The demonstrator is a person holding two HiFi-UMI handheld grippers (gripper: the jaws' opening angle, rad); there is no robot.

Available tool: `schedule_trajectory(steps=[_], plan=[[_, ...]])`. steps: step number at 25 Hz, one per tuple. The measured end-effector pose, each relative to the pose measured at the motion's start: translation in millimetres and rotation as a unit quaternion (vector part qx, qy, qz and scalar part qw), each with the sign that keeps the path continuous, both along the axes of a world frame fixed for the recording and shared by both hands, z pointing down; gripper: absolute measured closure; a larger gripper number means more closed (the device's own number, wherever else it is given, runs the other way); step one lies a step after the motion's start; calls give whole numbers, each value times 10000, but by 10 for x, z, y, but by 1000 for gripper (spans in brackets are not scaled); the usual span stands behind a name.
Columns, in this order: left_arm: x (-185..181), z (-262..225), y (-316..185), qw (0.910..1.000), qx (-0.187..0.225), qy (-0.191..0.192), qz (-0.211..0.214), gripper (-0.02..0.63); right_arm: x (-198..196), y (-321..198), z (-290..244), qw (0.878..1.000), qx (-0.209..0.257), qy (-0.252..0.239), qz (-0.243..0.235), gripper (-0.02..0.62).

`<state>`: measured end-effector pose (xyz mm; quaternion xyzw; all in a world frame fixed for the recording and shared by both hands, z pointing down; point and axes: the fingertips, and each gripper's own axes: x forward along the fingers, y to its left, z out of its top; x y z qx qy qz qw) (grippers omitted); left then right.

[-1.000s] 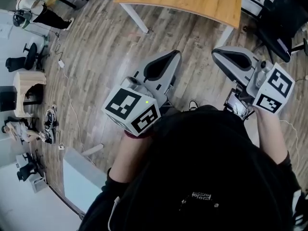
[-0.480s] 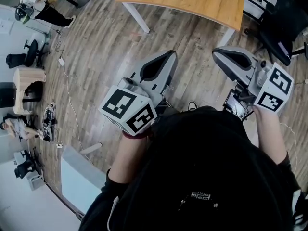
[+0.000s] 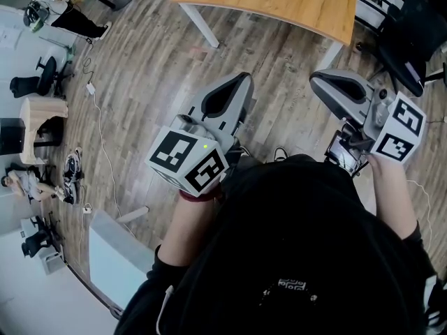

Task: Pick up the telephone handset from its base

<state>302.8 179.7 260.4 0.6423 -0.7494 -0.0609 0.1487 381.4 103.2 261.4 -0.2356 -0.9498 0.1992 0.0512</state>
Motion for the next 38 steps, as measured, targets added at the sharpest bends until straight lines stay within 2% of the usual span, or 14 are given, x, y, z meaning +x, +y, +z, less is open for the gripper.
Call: schedule_trajectory(steps=[3, 7, 15, 23, 28, 38], plan=[[-114, -25, 67, 9995, 102, -52, -303, 601, -37, -41, 37, 9999, 14, 78, 91, 580], [-141, -14, 69, 9997, 95, -59, -235, 601, -138, -126, 126, 9991, 80, 299, 292, 580], [-110, -79, 107, 9995, 274, -16, -185, 601, -199, -128, 105, 9994, -174, 248, 141, 580], [-114, -69, 230, 9983, 257, -34, -518, 601, -260, -113, 88, 9994, -293, 156, -113, 580], [-278, -94, 207, 9966, 214, -63, -796, 601, -440, -278, 68, 9985, -504, 108, -189, 580], [-184, -229, 234, 9959, 125, -281, -846, 601, -392, -398, 11, 9975, -647, -168, -247, 580]])
